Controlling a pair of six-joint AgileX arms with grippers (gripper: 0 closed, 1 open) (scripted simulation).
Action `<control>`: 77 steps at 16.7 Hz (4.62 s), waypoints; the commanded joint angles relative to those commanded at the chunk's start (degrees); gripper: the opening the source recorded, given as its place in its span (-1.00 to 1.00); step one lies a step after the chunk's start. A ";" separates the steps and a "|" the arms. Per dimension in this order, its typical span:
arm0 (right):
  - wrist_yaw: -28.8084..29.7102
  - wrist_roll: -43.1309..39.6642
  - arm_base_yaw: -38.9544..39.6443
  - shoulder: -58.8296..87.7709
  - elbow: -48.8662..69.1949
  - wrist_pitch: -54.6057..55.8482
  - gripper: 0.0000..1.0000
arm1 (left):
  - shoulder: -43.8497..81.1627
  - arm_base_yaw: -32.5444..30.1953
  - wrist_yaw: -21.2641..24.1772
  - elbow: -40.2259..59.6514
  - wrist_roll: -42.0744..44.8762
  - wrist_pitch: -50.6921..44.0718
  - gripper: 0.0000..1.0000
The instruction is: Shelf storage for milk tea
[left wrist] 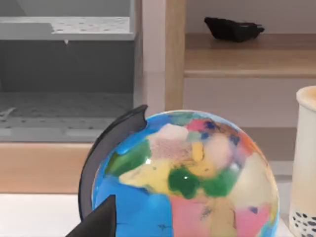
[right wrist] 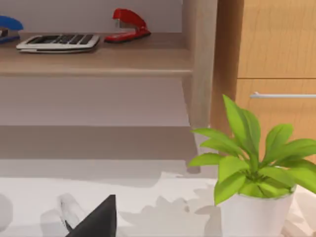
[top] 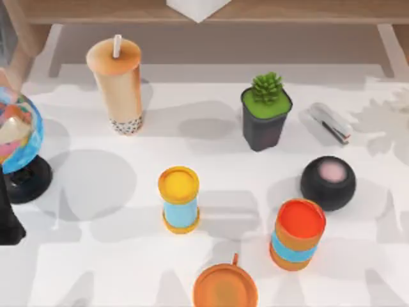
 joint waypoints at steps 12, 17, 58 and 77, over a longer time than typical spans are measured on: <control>0.00 0.00 0.00 0.00 0.00 0.00 1.00 | 32.50 -11.36 -13.02 11.69 -3.38 27.35 1.00; 0.00 0.00 0.00 0.00 0.00 0.00 1.00 | 65.26 -19.91 -21.17 19.59 -4.56 50.18 1.00; 0.00 0.00 0.00 0.00 0.00 0.00 1.00 | 121.60 -23.63 -20.65 44.85 -2.01 70.97 0.10; 0.00 0.00 0.00 0.00 0.00 0.00 1.00 | 120.27 -23.72 -20.69 44.79 -1.92 69.67 -1.00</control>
